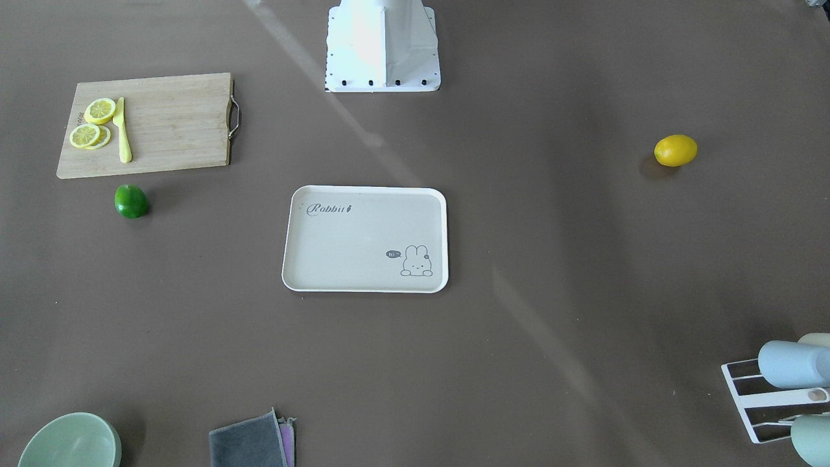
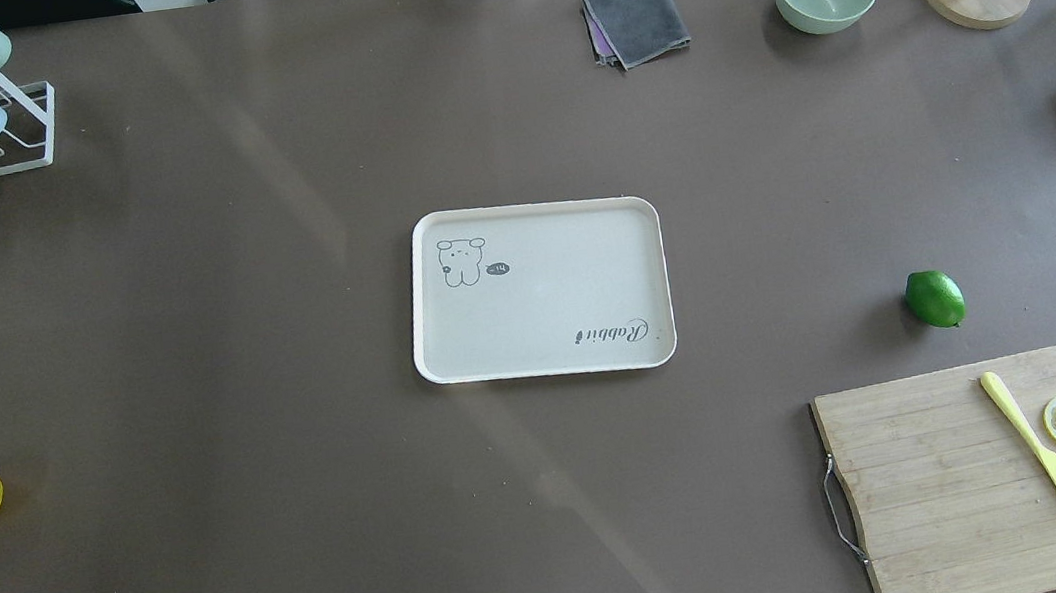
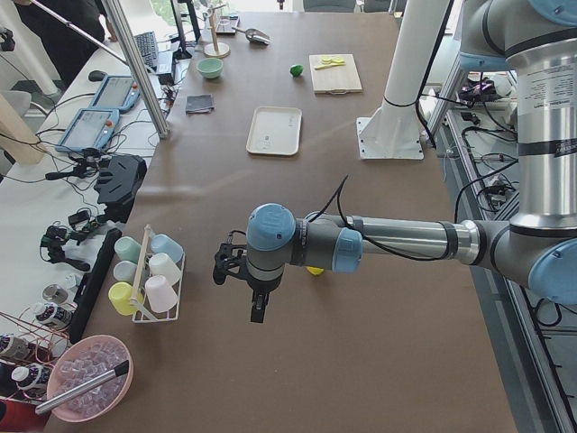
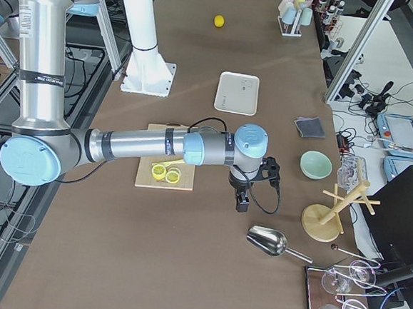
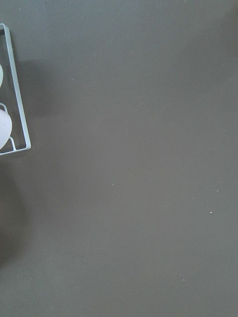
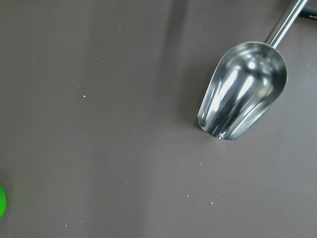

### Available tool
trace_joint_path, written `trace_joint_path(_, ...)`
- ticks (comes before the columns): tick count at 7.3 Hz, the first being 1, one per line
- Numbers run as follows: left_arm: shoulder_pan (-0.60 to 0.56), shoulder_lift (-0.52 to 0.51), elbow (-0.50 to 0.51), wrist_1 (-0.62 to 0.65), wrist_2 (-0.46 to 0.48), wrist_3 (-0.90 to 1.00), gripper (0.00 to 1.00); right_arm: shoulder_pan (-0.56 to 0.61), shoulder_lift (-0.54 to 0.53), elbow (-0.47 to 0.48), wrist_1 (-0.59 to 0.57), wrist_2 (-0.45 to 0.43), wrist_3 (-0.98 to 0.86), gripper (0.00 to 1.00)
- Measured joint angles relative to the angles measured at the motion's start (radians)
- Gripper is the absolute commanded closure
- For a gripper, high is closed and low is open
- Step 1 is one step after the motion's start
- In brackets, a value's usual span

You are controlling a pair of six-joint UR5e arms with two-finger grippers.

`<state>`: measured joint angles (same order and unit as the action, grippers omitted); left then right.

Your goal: Place all lemons on tray

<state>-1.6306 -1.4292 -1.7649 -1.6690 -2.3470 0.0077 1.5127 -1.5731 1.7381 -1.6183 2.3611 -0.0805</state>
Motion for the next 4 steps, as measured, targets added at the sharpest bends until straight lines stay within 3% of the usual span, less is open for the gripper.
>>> trace_joint_path(4,0.0,-0.001,0.007,-0.001,0.0,0.003,0.02,0.0,-0.001,-0.002,0.0,0.004,0.001,0.0)
